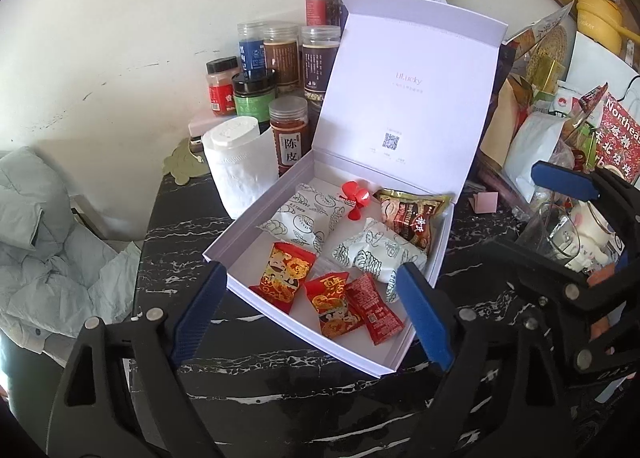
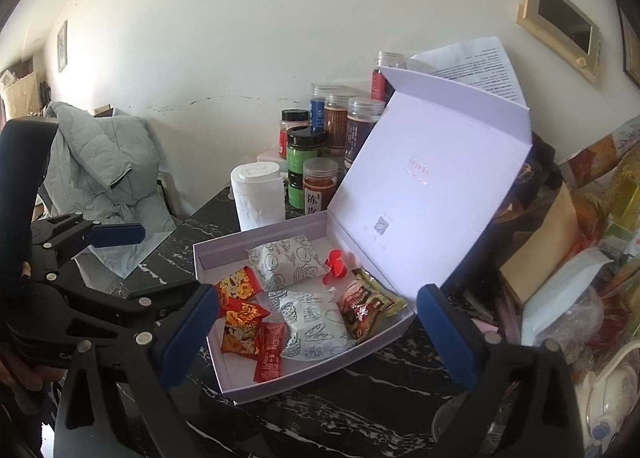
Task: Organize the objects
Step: 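Withdraw both grippers from the box back over the table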
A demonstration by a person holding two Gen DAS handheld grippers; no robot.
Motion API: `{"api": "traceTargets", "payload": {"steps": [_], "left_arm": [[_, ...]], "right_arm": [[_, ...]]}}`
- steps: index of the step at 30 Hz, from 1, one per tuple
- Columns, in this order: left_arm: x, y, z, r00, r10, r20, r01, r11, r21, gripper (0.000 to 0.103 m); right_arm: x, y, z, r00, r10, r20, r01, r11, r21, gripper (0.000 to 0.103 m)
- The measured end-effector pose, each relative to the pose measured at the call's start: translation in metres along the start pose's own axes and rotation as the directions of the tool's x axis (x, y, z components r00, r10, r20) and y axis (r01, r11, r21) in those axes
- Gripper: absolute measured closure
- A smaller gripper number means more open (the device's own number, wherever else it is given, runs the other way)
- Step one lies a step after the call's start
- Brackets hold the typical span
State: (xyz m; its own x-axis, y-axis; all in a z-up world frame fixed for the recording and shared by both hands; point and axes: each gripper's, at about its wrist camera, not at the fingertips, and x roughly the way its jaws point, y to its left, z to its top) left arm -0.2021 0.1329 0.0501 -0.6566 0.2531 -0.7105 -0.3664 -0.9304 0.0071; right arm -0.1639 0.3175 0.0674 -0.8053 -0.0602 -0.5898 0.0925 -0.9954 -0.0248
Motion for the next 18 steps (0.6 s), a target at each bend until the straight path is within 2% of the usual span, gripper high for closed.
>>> {"api": "traceTargets", "payload": {"steps": [7, 11, 15, 18], "left_arm": [[-0.018, 0.009, -0.006, 0.999, 0.045, 0.001, -0.045, 0.997, -0.057, 0.014], [-0.033, 0.009, -0.012, 0.994, 0.107, 0.013, -0.106, 0.993, -0.057, 0.014], [-0.050, 0.007, -0.019, 0.993, 0.113, 0.019, -0.112, 0.992, -0.057, 0.014], [-0.064, 0.004, -0.023, 0.988, 0.153, 0.027, -0.151, 0.987, -0.055, 0.014]], "right_arm": [[-0.021, 0.000, -0.001, 1.000, -0.004, 0.027, 0.003, 0.999, 0.033, 0.001], [-0.036, 0.003, -0.005, 1.000, -0.006, 0.028, 0.005, 0.999, 0.037, 0.001], [-0.051, 0.007, -0.009, 0.999, -0.010, 0.030, 0.008, 0.999, 0.041, 0.001], [-0.063, 0.011, -0.012, 0.999, -0.016, 0.031, 0.015, 0.999, 0.042, 0.001]]}}
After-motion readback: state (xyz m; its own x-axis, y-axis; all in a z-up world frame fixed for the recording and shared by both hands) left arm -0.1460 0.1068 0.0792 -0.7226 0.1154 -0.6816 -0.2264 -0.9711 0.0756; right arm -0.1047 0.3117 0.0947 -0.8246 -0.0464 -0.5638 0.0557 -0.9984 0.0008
